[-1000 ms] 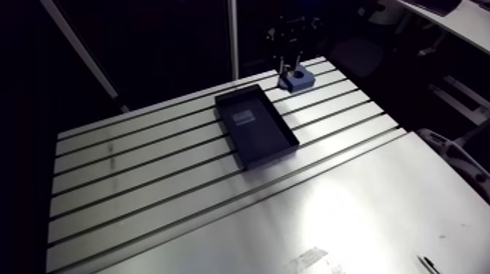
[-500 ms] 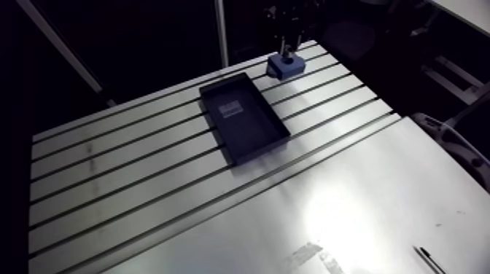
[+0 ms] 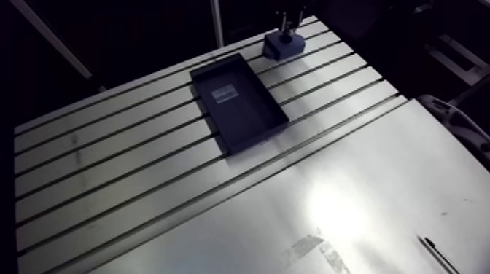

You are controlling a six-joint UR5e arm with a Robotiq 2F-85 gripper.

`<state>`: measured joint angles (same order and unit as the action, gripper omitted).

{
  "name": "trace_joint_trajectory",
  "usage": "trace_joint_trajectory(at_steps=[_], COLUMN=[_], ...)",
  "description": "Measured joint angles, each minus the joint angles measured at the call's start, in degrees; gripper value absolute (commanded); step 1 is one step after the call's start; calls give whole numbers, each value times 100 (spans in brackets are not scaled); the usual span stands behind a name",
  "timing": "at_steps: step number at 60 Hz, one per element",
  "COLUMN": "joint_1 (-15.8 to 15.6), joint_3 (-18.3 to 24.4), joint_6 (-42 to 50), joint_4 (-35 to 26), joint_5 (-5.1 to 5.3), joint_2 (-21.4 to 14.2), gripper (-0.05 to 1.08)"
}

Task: Pick up the bearing and press it into the housing until flush.

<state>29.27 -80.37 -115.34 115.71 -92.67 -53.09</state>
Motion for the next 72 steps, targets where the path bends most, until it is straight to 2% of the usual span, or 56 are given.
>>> trace_joint_trajectory(at_steps=[27, 72], joint_1=[-3, -24], joint_3=[266, 281], joint_6=[6, 20], joint_4=[0, 7], joint_5=[-9, -22], joint_2=[280, 384], gripper=[57, 57])
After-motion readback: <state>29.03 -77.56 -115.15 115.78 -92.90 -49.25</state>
